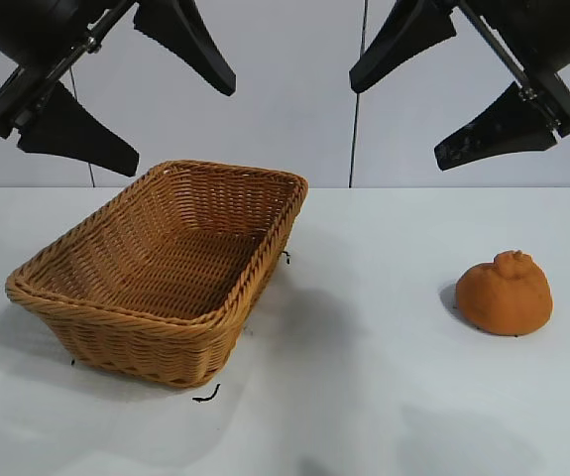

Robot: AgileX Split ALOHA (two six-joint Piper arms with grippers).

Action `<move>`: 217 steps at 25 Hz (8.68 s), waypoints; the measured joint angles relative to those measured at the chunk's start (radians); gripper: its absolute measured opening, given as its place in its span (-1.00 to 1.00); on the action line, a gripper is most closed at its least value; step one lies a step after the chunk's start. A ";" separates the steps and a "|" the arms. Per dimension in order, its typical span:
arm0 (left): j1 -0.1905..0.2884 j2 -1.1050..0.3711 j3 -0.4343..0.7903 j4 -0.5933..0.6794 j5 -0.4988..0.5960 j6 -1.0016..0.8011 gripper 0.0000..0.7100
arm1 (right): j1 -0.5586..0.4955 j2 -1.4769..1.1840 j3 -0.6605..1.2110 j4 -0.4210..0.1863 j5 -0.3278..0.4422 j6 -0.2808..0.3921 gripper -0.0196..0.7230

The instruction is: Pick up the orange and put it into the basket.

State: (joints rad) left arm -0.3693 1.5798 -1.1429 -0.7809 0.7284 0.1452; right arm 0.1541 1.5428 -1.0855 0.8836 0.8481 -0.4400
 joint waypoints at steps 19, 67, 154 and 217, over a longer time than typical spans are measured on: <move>0.000 0.000 0.000 0.000 0.000 0.000 0.92 | 0.000 0.000 0.000 0.000 -0.002 0.000 0.93; -0.278 -0.232 0.129 0.719 -0.035 -1.349 0.92 | 0.000 0.000 0.000 0.000 -0.002 0.000 0.93; -0.182 0.343 0.075 0.812 -0.122 -1.877 -0.36 | 0.000 0.000 0.000 -0.030 -0.002 0.000 0.93; 0.142 0.532 -0.478 0.524 0.297 -0.319 -0.74 | 0.000 0.000 0.000 -0.034 0.007 0.000 0.93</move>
State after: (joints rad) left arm -0.2274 2.1121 -1.6209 -0.2574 1.0256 -0.1743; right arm 0.1541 1.5428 -1.0855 0.8498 0.8552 -0.4400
